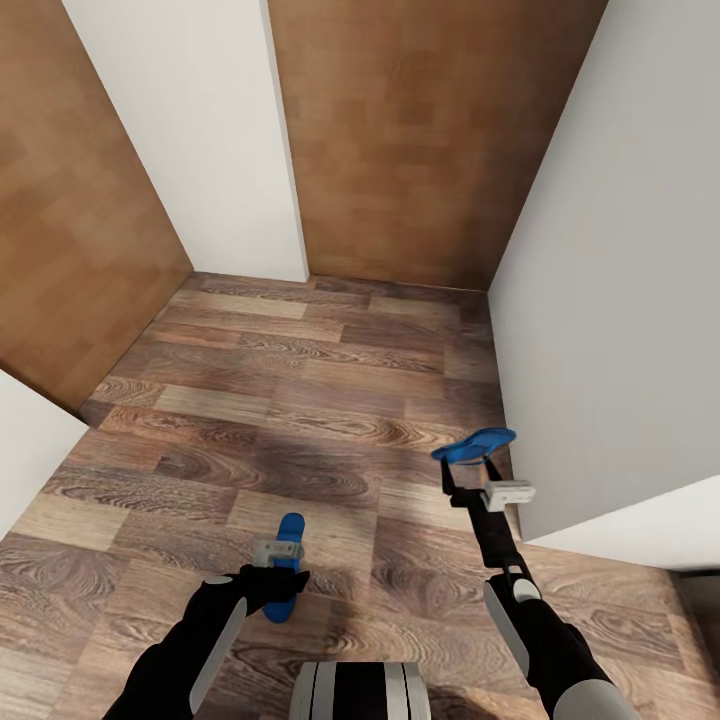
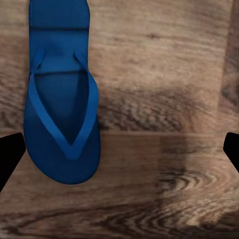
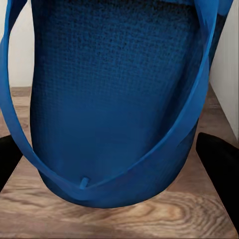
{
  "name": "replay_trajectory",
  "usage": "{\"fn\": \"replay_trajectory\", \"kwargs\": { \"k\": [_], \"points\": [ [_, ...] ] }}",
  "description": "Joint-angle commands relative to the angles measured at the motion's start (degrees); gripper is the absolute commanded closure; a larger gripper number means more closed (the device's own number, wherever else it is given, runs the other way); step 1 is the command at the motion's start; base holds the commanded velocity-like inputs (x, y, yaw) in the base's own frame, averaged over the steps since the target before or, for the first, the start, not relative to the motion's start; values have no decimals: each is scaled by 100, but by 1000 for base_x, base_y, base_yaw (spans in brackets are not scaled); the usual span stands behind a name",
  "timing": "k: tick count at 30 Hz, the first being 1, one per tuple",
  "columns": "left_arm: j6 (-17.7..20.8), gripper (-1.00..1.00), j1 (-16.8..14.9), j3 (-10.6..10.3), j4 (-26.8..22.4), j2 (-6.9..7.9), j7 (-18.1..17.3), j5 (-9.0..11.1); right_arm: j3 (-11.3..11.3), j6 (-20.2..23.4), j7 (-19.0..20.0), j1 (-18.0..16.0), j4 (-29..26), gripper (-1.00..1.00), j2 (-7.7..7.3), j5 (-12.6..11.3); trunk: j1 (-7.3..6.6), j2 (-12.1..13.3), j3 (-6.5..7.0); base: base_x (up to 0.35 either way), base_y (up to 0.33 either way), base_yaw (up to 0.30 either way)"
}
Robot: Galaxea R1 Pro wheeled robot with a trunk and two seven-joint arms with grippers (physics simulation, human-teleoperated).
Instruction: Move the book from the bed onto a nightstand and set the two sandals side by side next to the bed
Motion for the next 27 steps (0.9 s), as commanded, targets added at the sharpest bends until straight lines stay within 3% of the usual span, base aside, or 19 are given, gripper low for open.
{"fn": "replay_trajectory", "kwargs": {
  "k": [1,9,27],
  "points": [
    [31,-100,-2,1,-6,0,3,37,12,-61,41,-3,5,100,-5,-61,-1,-1,-3,0,0,0],
    [24,-100,-2,-7,-6,-67,3,33,10,-133,41,-3,55,100,-5,-81,-1,-1,-3,0,0,0],
    [24,-100,-2,-8,-6,-70,3,33,1,-90,34,-3,63,100,-5,-87,-1,-1,-3,0,0,0]
  ]
}}
